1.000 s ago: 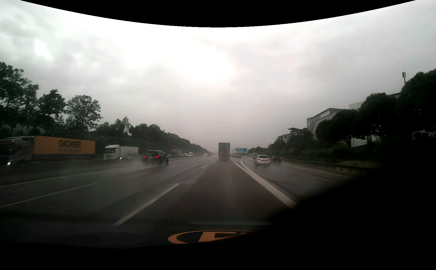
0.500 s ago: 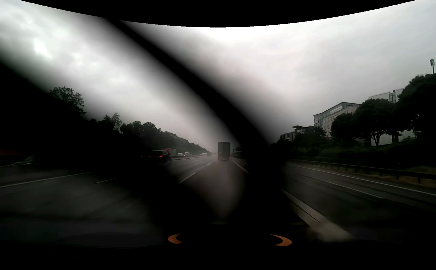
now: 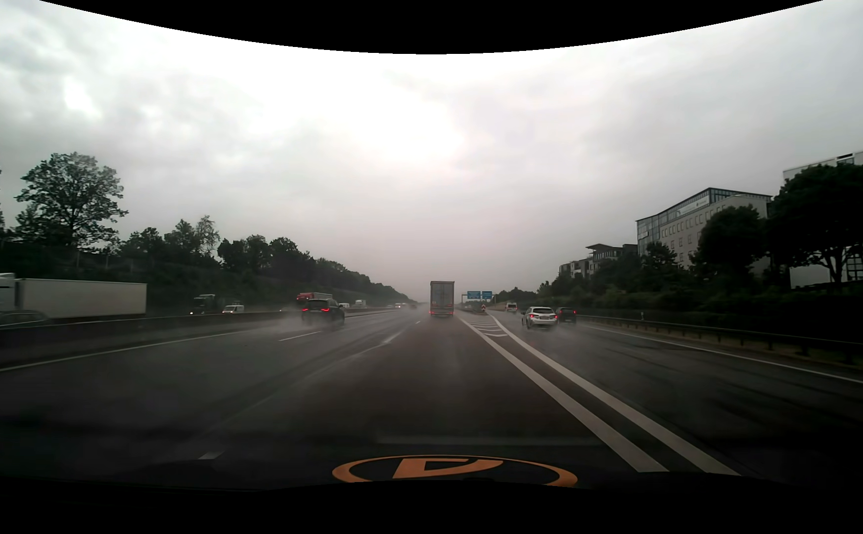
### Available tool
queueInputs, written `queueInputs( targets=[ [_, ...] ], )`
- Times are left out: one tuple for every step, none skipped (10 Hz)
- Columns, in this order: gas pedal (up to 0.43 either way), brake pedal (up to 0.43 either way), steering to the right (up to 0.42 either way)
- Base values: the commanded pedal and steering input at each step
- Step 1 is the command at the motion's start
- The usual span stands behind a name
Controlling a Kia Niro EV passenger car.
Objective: Follow the waypoints while adhering to traffic rules and regulations
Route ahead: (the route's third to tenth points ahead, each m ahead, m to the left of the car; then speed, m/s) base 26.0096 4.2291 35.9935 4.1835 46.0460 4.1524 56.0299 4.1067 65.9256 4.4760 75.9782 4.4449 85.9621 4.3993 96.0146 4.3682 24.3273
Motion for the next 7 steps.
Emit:
queueInputs(
  targets=[
    [0.13, 0.0, -0.001],
    [0.13, 0.0, -0.001],
    [0.13, 0.0, -0.001],
    [0.13, 0.0, -0.001],
    [0.13, 0.0, -0.003],
    [0.13, 0.0, -0.003],
    [0.13, 0.0, -0.003]
  ],
)
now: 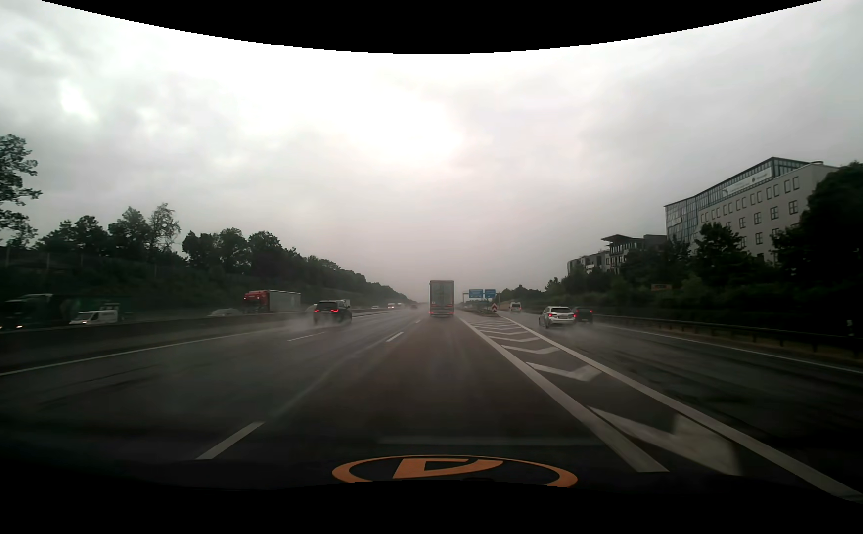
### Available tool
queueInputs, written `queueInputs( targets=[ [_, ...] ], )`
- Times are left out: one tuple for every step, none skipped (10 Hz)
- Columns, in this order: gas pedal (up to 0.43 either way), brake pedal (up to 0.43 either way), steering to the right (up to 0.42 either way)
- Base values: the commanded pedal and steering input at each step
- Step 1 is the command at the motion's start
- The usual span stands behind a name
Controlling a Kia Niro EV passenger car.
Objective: Follow the waypoints while adhering to traffic rules and regulations
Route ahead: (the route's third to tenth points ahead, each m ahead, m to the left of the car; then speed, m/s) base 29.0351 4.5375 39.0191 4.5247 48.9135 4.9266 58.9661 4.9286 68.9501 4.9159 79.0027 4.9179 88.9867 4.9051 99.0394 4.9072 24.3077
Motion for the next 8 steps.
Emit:
queueInputs(
  targets=[
    [0.13, 0.0, -0.003],
    [0.13, 0.0, -0.002],
    [0.13, 0.0, -0.002],
    [0.13, 0.0, -0.002],
    [0.13, 0.0, -0.002],
    [0.13, 0.0, -0.002],
    [0.13, 0.0, -0.002],
    [0.13, 0.0, -0.002]
  ],
)
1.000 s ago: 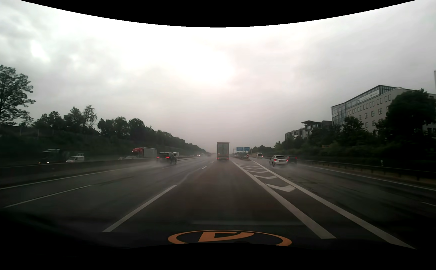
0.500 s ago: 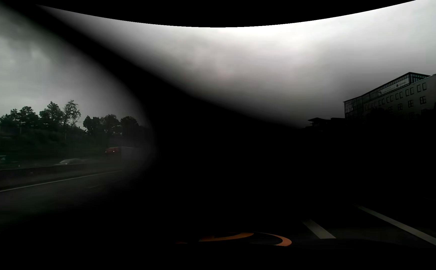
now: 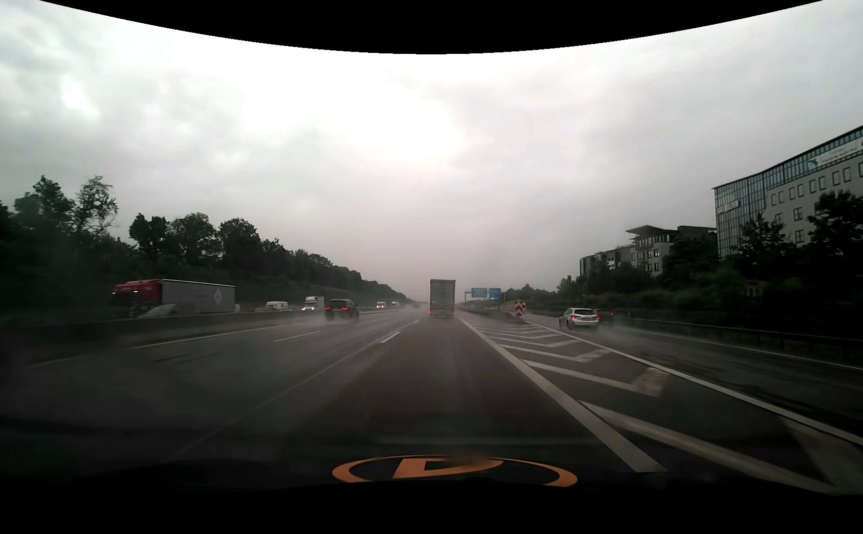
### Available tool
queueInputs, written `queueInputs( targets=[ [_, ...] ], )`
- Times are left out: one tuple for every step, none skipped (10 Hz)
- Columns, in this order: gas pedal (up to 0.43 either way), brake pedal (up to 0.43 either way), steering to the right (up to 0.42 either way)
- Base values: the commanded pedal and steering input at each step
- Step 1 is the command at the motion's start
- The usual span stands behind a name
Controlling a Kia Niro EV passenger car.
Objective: Follow the waypoints while adhering to traffic rules and regulations
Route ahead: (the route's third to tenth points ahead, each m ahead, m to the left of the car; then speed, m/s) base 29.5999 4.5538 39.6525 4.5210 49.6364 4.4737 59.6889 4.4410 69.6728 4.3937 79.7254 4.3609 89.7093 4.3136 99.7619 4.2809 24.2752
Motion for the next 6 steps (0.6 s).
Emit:
queueInputs(
  targets=[
    [0.098, 0.0, -0.002],
    [0.0, 0.0, -0.002],
    [0.0, 0.0, -0.002],
    [0.0, 0.0, -0.002],
    [0.028, 0.0, -0.003],
    [0.079, 0.0, -0.002]
  ],
)
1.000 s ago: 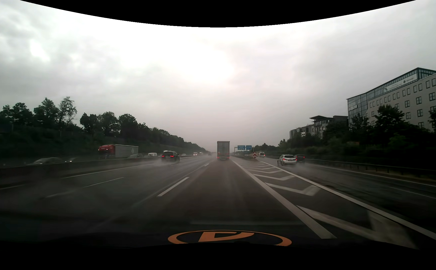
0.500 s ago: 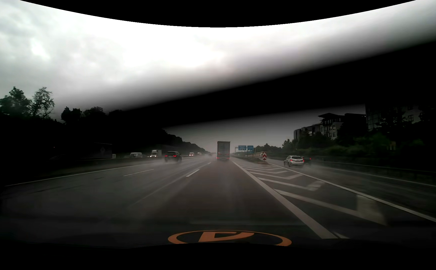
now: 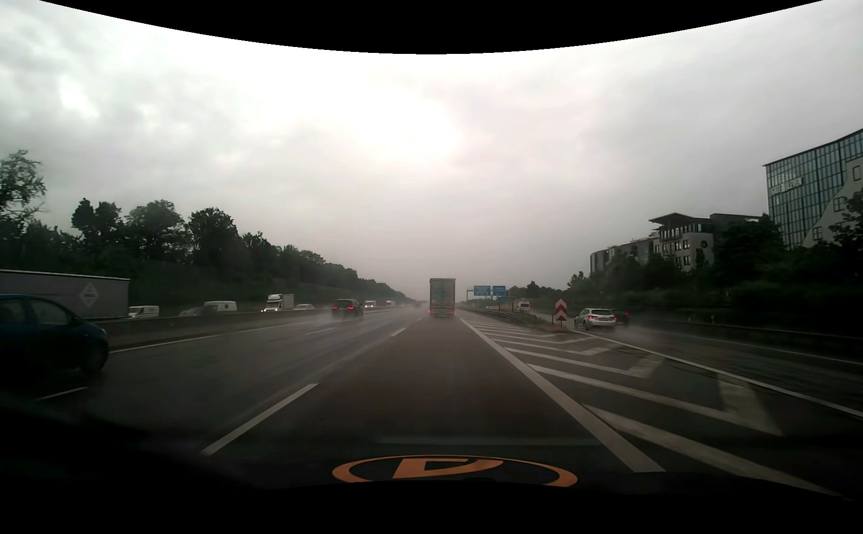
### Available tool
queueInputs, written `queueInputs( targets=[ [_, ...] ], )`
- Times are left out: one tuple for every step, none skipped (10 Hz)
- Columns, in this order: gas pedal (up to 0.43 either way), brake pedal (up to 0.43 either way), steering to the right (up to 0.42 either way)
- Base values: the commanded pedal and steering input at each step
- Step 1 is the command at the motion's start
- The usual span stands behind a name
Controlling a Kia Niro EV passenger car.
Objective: Follow the waypoints while adhering to traffic rules and regulations
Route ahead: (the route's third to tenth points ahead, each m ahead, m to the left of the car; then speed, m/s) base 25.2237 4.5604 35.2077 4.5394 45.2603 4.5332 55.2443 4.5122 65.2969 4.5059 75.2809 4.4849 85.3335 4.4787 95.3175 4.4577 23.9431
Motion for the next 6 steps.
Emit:
queueInputs(
  targets=[
    [0.079, 0.0, -0.002],
    [0.098, 0.0, -0.002],
    [0.098, 0.0, -0.002],
    [0.098, 0.0, -0.003],
    [0.098, 0.0, -0.003],
    [0.098, 0.0, -0.003]
  ],
)
